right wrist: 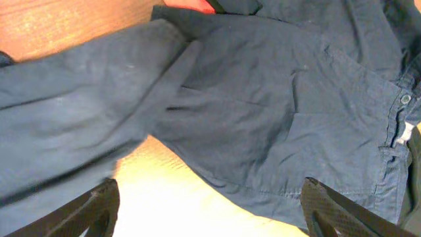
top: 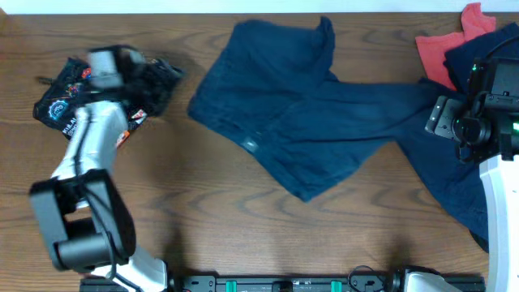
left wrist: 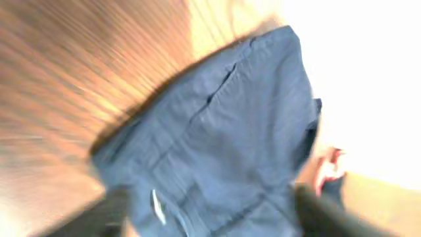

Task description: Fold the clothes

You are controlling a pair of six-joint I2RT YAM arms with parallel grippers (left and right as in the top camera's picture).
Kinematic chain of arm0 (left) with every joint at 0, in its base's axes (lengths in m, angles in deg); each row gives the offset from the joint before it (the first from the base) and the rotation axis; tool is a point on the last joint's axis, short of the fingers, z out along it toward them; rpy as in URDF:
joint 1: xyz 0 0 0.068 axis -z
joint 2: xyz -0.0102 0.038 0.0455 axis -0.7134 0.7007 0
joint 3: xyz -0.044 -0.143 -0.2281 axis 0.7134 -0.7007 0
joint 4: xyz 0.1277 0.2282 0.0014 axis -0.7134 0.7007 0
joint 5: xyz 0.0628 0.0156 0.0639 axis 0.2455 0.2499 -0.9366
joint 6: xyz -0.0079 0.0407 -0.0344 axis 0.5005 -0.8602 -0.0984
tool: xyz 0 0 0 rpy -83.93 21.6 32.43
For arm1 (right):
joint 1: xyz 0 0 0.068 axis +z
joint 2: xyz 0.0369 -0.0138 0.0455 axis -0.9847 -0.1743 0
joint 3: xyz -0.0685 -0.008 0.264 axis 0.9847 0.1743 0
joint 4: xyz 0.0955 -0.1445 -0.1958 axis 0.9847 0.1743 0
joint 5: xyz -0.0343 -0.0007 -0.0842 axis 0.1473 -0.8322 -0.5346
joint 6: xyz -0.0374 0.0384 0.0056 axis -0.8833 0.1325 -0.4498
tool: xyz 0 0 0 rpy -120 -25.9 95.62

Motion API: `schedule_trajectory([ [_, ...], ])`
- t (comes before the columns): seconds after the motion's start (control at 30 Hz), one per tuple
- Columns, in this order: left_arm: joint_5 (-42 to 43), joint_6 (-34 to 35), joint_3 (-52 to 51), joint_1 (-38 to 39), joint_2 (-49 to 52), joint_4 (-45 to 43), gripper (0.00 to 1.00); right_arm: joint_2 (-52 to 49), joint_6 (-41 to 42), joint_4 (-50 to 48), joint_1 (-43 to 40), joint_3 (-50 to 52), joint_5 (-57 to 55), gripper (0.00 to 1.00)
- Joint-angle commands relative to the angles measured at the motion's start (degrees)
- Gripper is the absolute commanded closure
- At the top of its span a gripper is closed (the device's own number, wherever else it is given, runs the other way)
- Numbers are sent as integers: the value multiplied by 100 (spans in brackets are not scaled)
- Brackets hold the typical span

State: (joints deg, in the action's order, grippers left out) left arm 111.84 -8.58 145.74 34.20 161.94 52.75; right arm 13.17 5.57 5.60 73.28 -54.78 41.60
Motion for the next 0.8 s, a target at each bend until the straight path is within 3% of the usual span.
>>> schedule_trajectory([
  [0.0, 1021, -378, -7, -24, -101, 841, 2, 61, -208, 11, -55, -81, 229, 12],
  [0.17, 767, -1600, -146, 490, -98, 2876, 2, -83, -348, 94, -55, -55, 614, 12],
  [0.3, 479, -1587, -579, 1368, -96, 2973, 2, -334, -345, 125, -55, -55, 629, 13],
  [0.4, 461, -1132, -1040, 2181, -76, 2312, 2, -492, -345, 190, -55, -55, 645, 16],
  [0.6, 225, 737, -1926, 3753, 92, 59, 0, -566, -345, 243, -55, -55, 664, 16],
  [0.67, 201, 1043, -2094, 4133, 107, -804, 5, -566, -348, 245, -55, -55, 662, 16],
  [0.77, -216, 1182, -2124, 4590, 109, -1342, 14, -566, -348, 240, -55, -55, 662, 16],
])
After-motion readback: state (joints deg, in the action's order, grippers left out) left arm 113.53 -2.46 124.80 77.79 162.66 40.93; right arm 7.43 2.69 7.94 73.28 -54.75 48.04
